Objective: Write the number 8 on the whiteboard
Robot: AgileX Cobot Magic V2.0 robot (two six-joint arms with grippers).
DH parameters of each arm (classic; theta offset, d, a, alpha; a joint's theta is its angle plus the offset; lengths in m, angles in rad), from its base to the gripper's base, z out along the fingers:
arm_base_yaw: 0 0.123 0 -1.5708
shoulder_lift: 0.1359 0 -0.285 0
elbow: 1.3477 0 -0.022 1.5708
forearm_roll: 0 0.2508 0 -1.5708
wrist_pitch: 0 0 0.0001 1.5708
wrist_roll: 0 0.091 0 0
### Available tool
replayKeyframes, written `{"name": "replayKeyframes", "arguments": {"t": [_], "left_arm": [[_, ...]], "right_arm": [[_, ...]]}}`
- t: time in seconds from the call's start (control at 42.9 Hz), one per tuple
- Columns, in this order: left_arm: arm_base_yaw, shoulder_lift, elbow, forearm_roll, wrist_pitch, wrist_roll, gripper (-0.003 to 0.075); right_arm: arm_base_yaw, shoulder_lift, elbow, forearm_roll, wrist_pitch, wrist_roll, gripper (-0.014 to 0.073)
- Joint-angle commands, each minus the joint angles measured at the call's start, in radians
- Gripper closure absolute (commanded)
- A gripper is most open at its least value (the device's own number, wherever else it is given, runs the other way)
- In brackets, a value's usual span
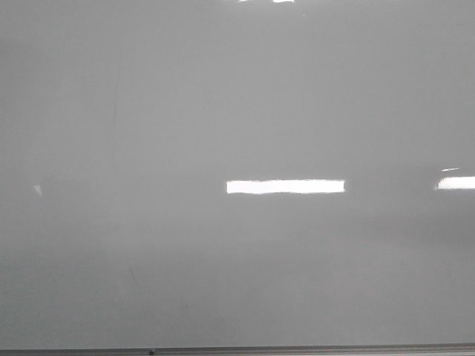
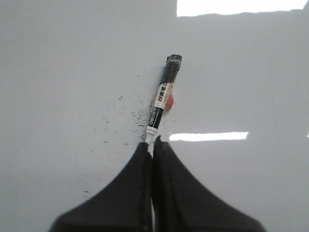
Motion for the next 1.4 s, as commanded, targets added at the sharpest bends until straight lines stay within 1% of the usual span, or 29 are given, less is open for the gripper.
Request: {"name": "replayKeyframes", "arguments": {"t": [0.0, 0.699, 0.979, 1.072, 1.189, 1.375], "left_arm": [[-0.007, -0.014, 0.012, -0.009, -0.084, -0.002, 0.0741], [-0.007, -0.014, 0.012, -0.009, -0.084, -0.002, 0.0741], [-0.007, -0.014, 0.005, -0.009, -0.194, -0.002, 0.0741], [-0.007, -0.012, -0.035, -0.009, -0.208, -0.009, 0.0741], [-0.007, -0.008, -0.135, -0.009, -0.146, -0.009, 0.0741], [-0.007, 0.050, -0.364, -0.009, 0.088, -0.009, 0.0741]], "right_arm": [[-0.004, -0.018, -0.003, 0.004, -0.082, -0.001, 0.0661], [-0.004, -0.018, -0.003, 0.004, -0.082, -0.001, 0.0661], [-0.004, -0.018, -0.007, 0.006, -0.108, -0.001, 0.0661], [-0.004, -0.018, -0.049, 0.006, -0.074, 0.000, 0.0661], [-0.004, -0.018, -0.146, 0.001, 0.055, 0.000, 0.0661], [-0.004, 0.030, -0.355, -0.022, 0.249, -0.001, 0.0661]]}}
